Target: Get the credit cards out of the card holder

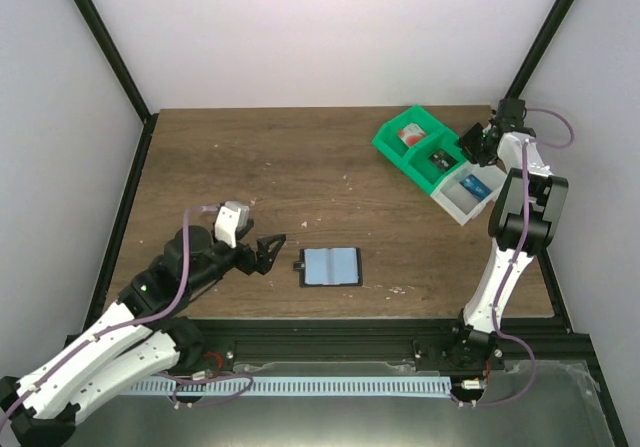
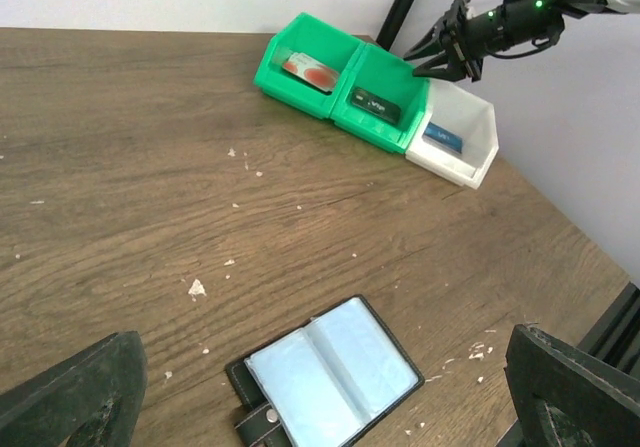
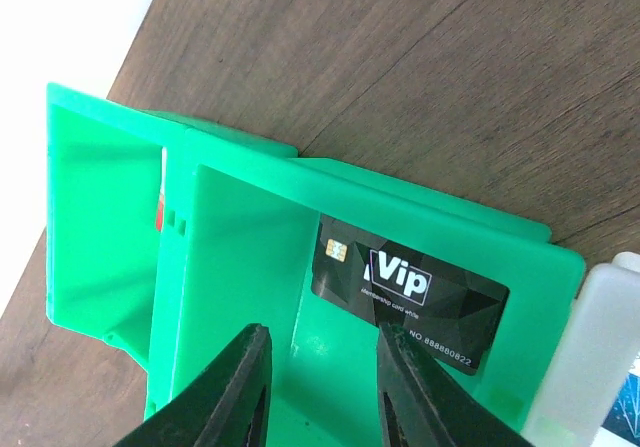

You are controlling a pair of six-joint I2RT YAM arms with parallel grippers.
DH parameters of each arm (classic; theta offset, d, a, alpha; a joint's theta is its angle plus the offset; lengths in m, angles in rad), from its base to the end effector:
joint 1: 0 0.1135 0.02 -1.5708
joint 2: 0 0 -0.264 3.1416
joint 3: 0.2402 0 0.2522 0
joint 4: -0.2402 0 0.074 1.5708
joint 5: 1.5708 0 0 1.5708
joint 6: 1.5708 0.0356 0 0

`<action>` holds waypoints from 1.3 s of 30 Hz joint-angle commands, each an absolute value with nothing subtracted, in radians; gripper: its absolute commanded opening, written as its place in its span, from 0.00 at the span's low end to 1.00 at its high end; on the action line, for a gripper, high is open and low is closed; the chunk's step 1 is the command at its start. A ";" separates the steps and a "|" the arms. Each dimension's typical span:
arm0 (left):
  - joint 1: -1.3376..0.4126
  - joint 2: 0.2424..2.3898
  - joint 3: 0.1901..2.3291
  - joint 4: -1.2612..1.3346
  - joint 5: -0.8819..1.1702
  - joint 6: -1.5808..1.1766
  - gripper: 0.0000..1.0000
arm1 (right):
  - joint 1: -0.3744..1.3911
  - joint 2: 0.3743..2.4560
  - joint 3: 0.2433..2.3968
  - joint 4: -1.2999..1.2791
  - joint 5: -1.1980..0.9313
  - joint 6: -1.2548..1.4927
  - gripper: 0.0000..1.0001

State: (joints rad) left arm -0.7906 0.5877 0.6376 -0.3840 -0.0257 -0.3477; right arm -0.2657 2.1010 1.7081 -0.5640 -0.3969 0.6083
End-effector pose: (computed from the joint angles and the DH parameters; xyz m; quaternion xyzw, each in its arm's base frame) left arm 0.1030 -0.1028 0.2961 0.1717 0.7965 -0.3036 0.4939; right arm 0.4516 -0.1086 0.2156 0.3416 0.8719 0.2357 0.2599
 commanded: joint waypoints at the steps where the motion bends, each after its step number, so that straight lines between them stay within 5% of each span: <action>1: -0.791 0.601 0.632 -0.385 -0.038 -0.350 1.00 | -0.276 2.076 1.747 -0.599 -0.386 0.622 0.31; 14: -0.791 0.693 0.644 -0.391 0.005 -0.369 0.99 | -0.200 1.826 1.514 -0.528 -0.435 0.615 0.31; 27: -0.790 0.822 0.472 -0.120 0.270 -0.647 0.79 | 0.070 1.366 0.991 -0.400 -0.442 0.611 0.32; 39: -0.791 1.103 0.315 0.256 0.360 -0.780 0.50 | 0.565 1.180 0.625 -0.220 -0.371 0.767 0.32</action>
State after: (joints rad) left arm -0.7906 1.0325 0.3237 0.1020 0.3393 -0.7391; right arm 0.4618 1.1839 0.6731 -0.3264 -0.4061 0.6971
